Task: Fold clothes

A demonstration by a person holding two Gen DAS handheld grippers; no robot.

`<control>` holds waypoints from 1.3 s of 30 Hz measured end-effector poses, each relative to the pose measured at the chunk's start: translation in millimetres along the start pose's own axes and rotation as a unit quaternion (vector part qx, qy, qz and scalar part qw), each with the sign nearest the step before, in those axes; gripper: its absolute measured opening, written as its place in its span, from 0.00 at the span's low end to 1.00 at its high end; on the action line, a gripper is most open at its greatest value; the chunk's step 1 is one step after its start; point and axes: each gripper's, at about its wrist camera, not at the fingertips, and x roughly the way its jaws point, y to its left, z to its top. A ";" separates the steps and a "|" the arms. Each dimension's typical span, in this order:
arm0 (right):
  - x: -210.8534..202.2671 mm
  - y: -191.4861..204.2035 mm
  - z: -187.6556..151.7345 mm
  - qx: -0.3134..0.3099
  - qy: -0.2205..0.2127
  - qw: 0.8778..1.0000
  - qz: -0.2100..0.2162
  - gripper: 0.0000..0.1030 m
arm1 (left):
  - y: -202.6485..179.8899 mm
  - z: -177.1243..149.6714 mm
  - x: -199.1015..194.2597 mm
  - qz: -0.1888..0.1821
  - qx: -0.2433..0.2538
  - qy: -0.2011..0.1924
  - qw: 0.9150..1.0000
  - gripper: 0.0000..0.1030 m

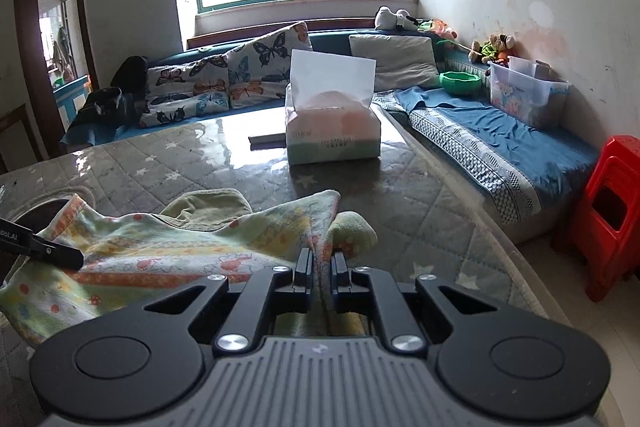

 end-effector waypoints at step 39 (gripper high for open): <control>86.2 35.1 10.5 -0.011 0.047 0.997 0.052 0.36 | -21.2 20.9 43.0 0.018 0.057 -0.008 0.998 0.36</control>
